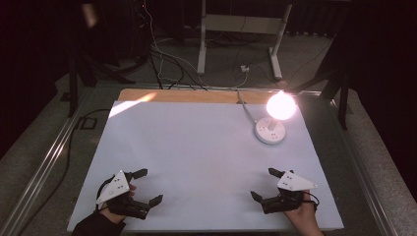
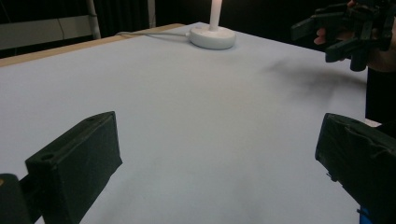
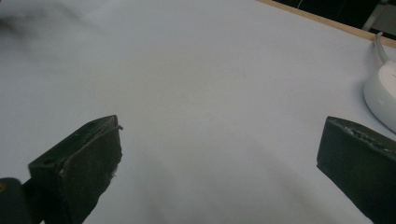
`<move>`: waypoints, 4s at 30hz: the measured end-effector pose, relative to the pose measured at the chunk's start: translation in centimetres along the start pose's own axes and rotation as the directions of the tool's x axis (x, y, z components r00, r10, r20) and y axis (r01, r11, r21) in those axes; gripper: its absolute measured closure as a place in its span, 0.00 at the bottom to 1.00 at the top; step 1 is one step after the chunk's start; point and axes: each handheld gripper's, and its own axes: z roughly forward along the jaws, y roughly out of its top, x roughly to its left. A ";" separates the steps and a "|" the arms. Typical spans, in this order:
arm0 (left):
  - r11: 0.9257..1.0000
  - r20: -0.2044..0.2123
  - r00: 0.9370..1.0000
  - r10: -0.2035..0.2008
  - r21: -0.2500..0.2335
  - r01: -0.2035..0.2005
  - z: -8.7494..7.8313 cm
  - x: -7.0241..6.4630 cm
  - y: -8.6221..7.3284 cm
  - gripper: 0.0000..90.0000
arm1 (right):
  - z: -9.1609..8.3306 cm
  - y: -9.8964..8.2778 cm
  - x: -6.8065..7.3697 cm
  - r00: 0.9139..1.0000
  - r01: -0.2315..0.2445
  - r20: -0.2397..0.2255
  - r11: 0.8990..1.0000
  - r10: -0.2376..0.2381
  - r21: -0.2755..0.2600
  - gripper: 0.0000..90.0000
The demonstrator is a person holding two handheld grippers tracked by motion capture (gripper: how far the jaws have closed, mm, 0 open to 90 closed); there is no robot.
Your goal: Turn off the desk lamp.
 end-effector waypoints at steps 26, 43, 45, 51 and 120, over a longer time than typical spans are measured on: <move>1.000 0.010 1.000 -0.014 -0.007 0.014 -0.1 0.1 0.1 0.01 | -1.4 3.0 -5.0 0.989 -0.090 0.104 0.986 0.105 -0.142 0.00; 1.000 0.010 1.000 -0.021 -0.008 0.021 -0.1 0.2 0.1 0.01 | -0.3 4.4 -9.6 0.970 -0.082 0.216 0.985 0.114 -0.151 0.00; 1.000 0.010 1.000 -0.027 -0.013 0.027 -0.2 0.2 0.1 0.01 | -0.1 4.5 -9.8 0.969 -0.072 0.226 0.987 0.104 -0.144 0.00; 1.000 0.010 1.000 -0.024 -0.012 0.025 -0.2 0.1 0.1 0.01 | 0.8 5.3 -11.8 0.959 -0.086 0.263 0.991 0.110 -0.100 0.00; 1.000 -0.003 1.000 -0.021 -0.008 0.021 -0.1 0.1 0.1 0.01 | 7.0 0.3 -21.7 0.903 -0.361 0.240 0.932 0.357 -0.028 1.00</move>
